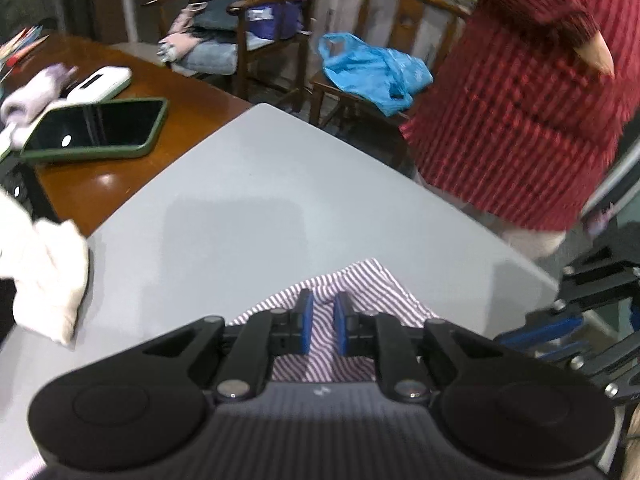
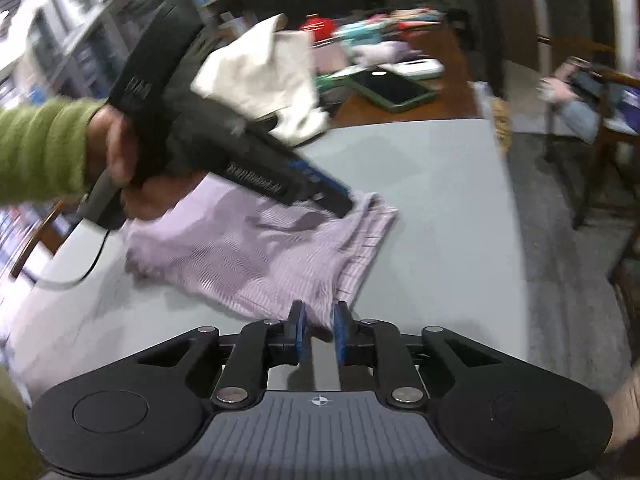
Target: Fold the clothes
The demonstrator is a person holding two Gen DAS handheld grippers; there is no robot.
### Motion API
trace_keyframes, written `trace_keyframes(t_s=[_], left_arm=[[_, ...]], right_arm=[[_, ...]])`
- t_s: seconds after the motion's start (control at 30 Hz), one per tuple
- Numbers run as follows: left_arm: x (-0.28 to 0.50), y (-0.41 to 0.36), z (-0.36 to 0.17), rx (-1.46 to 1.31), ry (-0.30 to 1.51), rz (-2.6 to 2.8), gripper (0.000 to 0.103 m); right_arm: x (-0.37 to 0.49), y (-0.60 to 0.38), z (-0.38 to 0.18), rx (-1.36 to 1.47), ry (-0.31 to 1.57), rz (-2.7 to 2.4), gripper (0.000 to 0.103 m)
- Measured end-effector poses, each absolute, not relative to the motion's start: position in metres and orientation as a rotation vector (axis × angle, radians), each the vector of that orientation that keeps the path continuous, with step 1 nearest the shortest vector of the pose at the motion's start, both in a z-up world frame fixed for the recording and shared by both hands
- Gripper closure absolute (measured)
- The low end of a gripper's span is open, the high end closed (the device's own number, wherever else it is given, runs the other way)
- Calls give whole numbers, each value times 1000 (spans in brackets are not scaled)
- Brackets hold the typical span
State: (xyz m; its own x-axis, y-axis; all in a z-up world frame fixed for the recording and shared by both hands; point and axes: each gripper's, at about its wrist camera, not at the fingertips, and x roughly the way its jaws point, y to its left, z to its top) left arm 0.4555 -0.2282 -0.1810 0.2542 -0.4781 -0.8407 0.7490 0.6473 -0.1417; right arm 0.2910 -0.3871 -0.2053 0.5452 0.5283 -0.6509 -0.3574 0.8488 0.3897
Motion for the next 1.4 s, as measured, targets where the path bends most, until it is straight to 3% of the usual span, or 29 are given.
trace_keyframes(t_s=[0.23, 0.43, 0.53, 0.73, 0.9, 1.07, 1.13, 1.23, 1.4], left_arm=[[428, -148, -128, 74, 820, -709, 89], [374, -99, -184, 177, 948, -585, 89], [352, -91, -191, 199, 929, -571, 89], [340, -91, -183, 197, 895, -568, 90], [319, -87, -193, 215, 899, -530, 91], [328, -84, -176, 195, 833, -511, 92], [335, -85, -191, 202, 902, -501, 92], [317, -83, -197, 226, 861, -487, 92], [318, -77, -180, 174, 825, -472, 92]], right_arm=[[304, -369, -162, 306, 721, 452, 87], [355, -330, -208, 242, 792, 446, 89], [361, -339, -223, 275, 800, 442, 96], [376, -335, -191, 315, 767, 435, 95], [398, -331, -224, 271, 859, 395, 99], [395, -297, -194, 225, 822, 516, 98], [401, -275, -202, 188, 872, 573, 98], [413, -271, -221, 153, 867, 573, 101], [417, -267, -197, 144, 826, 537, 100]])
